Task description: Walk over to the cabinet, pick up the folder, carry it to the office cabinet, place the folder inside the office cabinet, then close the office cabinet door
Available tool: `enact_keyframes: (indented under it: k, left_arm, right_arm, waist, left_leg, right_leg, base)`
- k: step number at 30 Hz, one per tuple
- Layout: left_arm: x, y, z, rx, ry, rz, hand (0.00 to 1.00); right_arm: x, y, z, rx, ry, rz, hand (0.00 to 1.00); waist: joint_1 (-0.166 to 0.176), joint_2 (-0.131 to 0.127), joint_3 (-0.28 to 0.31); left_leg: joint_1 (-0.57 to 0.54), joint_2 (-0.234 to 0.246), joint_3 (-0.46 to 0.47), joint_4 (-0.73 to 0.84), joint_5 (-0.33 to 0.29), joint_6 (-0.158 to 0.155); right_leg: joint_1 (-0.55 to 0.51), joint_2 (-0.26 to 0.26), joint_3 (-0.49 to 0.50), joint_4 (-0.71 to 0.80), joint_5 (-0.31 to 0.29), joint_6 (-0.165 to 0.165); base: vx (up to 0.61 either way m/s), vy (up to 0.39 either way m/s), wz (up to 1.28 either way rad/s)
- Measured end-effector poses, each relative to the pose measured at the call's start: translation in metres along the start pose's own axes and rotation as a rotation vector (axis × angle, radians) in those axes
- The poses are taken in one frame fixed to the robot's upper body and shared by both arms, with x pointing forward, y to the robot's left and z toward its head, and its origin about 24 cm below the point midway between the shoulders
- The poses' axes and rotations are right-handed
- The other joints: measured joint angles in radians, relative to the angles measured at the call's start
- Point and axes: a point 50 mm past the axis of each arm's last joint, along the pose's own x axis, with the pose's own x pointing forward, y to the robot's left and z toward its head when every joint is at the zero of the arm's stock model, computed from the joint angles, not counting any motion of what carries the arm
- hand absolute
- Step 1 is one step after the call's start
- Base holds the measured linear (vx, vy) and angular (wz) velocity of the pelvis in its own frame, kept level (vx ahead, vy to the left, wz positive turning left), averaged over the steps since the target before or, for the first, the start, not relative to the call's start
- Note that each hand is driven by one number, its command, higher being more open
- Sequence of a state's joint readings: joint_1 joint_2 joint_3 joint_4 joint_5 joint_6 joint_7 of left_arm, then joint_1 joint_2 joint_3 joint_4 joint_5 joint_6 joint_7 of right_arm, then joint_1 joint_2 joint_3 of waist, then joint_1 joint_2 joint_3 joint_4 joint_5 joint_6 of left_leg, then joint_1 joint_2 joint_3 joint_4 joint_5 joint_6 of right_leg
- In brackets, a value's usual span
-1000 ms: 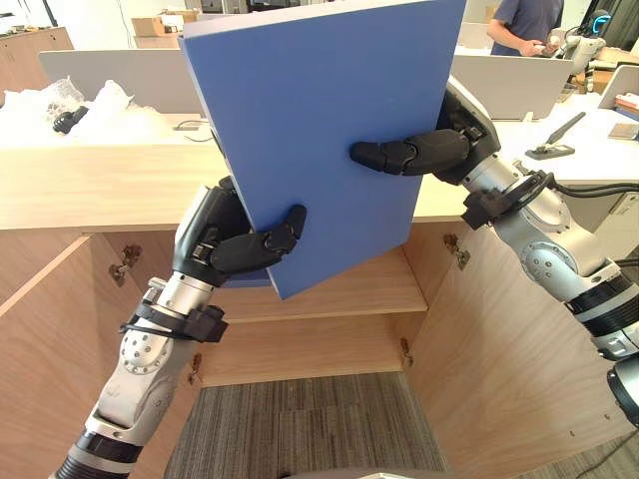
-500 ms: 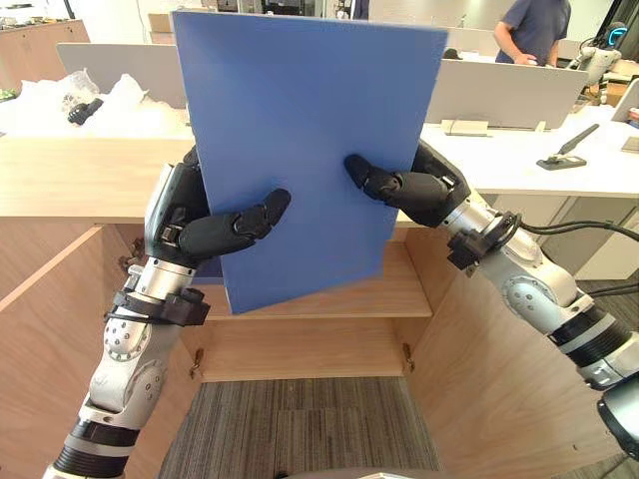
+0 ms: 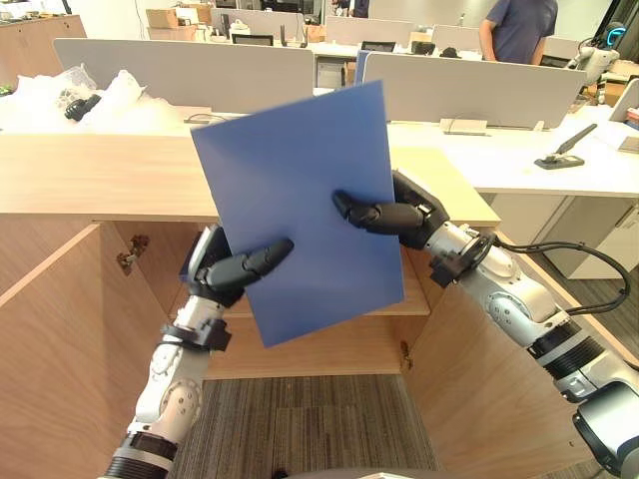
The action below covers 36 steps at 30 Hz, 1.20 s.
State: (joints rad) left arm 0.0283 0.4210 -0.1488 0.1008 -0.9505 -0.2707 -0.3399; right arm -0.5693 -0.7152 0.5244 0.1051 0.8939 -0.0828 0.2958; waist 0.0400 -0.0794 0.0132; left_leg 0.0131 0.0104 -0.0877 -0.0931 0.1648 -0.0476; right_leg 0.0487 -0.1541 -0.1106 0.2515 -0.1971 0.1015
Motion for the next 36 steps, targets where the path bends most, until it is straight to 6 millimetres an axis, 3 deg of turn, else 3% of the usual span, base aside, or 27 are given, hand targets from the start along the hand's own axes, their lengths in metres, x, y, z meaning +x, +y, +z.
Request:
enact_keyframes:
  k: [6, 9, 12, 16, 19, 24, 28, 33, 36]
  left_arm:
    - [-0.056, 0.022, -0.070, -0.118, 0.254, 0.239, 1.00]
    - [-0.077, 0.023, -0.090, -0.140, 0.347, 0.287, 1.00]
    - [-0.110, 0.030, -0.116, -0.133, 0.539, 0.344, 1.00]
    - [-0.179, 0.039, -0.148, -0.078, 0.915, 0.455, 1.00]
    - [-0.188, 0.048, -0.146, -0.002, 0.982, 0.465, 1.00]
    - [-0.227, 0.055, -0.149, 0.047, 1.120, 0.600, 1.00]
    - [-0.237, 0.057, -0.149, 0.049, 1.111, 0.715, 1.00]
    - [-0.243, 0.059, -0.148, 0.059, 1.103, 0.798, 1.00]
    - [-0.242, 0.062, -0.146, 0.076, 1.098, 0.814, 1.00]
  right_arm:
    - [-0.002, -0.004, 0.000, -0.123, 0.035, -0.011, 0.00]
    - [-0.003, -0.006, -0.003, -0.151, 0.053, -0.021, 0.00]
    - [-0.003, -0.010, 0.002, -0.183, 0.041, -0.038, 0.00]
    - [0.001, -0.015, 0.022, -0.134, -0.106, -0.094, 0.00]
    - [0.001, -0.018, 0.029, -0.140, -0.140, -0.117, 0.00]
    - [0.012, 0.009, 0.041, -0.344, -0.172, -0.036, 0.00]
    - [0.019, 0.027, 0.039, -0.501, -0.171, 0.026, 0.00]
    - [0.025, 0.058, 0.004, -0.742, -0.048, 0.194, 0.00]
    - [0.021, 0.066, -0.031, -0.846, 0.086, 0.305, 0.00]
  waist:
    - [-0.004, 0.000, 0.002]
    - [-0.002, 0.000, 0.006]
    - [0.000, 0.004, 0.013]
    - [-0.007, -0.001, 0.026]
    - [0.003, -0.006, 0.032]
    - [-0.003, -0.004, 0.035]
    - [0.005, -0.005, 0.035]
    - [0.006, -0.011, 0.033]
    - [0.011, -0.022, 0.037]
  left_leg:
    - [0.000, 0.005, 0.001, 0.000, -0.003, -0.003]
    - [0.001, 0.006, 0.000, 0.000, -0.004, -0.004]
    - [0.002, 0.005, 0.000, 0.000, -0.004, -0.004]
    - [0.003, 0.005, 0.001, 0.000, -0.006, -0.005]
    - [0.008, 0.007, 0.000, 0.000, -0.007, -0.006]
    - [0.011, 0.012, 0.003, 0.000, -0.008, -0.009]
    - [0.014, 0.016, 0.004, 0.000, -0.010, -0.011]
    - [0.014, 0.021, -0.001, 0.000, -0.014, -0.018]
    - [0.011, 0.021, -0.006, 0.000, -0.013, -0.019]
  right_leg:
    - [0.000, 0.005, 0.000, -0.001, -0.001, -0.001]
    - [0.000, 0.005, -0.001, 0.000, -0.001, -0.001]
    - [0.000, 0.004, -0.001, 0.002, -0.002, -0.001]
    - [0.000, 0.004, -0.001, 0.006, -0.007, -0.001]
    - [0.003, 0.005, -0.003, 0.009, -0.010, -0.003]
    - [0.004, 0.009, 0.001, 0.009, -0.011, -0.004]
    - [0.004, 0.013, 0.003, 0.012, -0.012, -0.006]
    - [0.002, 0.016, 0.002, 0.017, -0.016, -0.011]
    - [0.002, 0.017, -0.003, 0.019, -0.019, -0.012]
  base:
    - [0.00, 0.000, 0.00]
    - [0.00, 0.000, 0.00]
    - [0.00, 0.000, 0.00]
    - [0.00, -0.002, 0.02]
    - [0.00, -0.005, -0.02]
    - [0.00, 0.000, -0.01]
    - [0.00, 0.000, 0.00]
    - [0.00, 0.000, 0.00]
    - [0.00, 0.000, 0.05]
